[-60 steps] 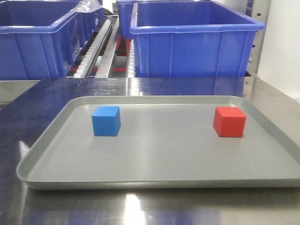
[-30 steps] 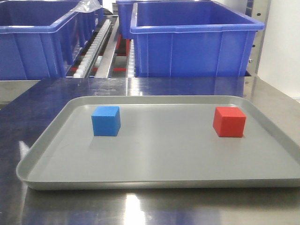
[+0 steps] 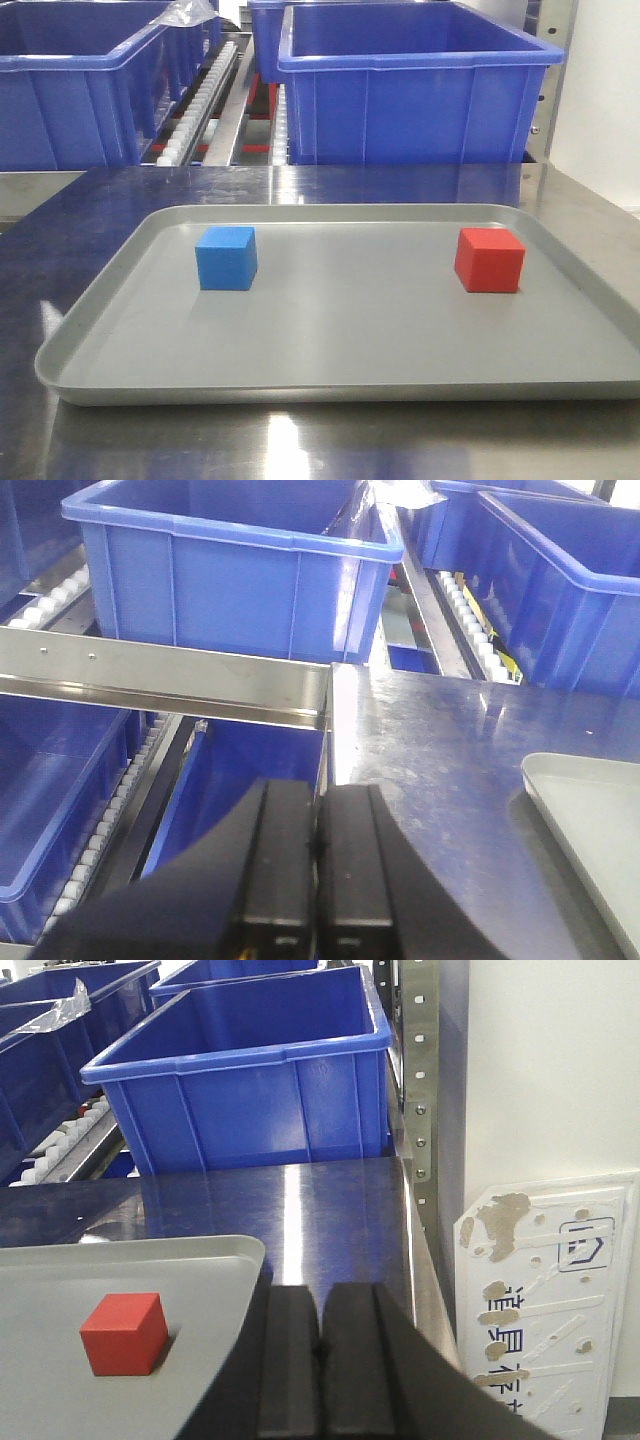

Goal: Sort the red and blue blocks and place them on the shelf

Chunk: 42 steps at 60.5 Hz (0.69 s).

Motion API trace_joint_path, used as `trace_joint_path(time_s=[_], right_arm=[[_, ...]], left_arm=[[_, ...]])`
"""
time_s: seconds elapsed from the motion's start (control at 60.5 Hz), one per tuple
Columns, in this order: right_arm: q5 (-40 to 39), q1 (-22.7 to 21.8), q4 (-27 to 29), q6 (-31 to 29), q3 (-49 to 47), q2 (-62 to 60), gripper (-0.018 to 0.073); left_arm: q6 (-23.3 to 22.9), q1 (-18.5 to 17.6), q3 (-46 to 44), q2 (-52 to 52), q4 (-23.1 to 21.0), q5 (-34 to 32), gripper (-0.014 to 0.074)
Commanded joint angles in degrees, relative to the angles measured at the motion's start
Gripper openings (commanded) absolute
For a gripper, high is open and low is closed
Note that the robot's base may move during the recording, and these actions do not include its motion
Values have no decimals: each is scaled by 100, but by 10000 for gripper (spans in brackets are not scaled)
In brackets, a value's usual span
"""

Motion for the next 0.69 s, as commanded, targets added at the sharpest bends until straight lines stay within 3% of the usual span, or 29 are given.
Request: trace_joint_path(time_s=[0.0, 0.48, 0.678], right_arm=[[-610, -21, -39, -53, -134, -116, 57], [-1108, -21, 48, -5, -148, -94, 57], [-134, 85, 149, 252, -1068, 899, 57]], left_arm=[[4, 12, 116, -88, -44, -481, 136], [4, 12, 116, -88, -44, -481, 136], [4, 12, 116, -88, -44, -481, 136]])
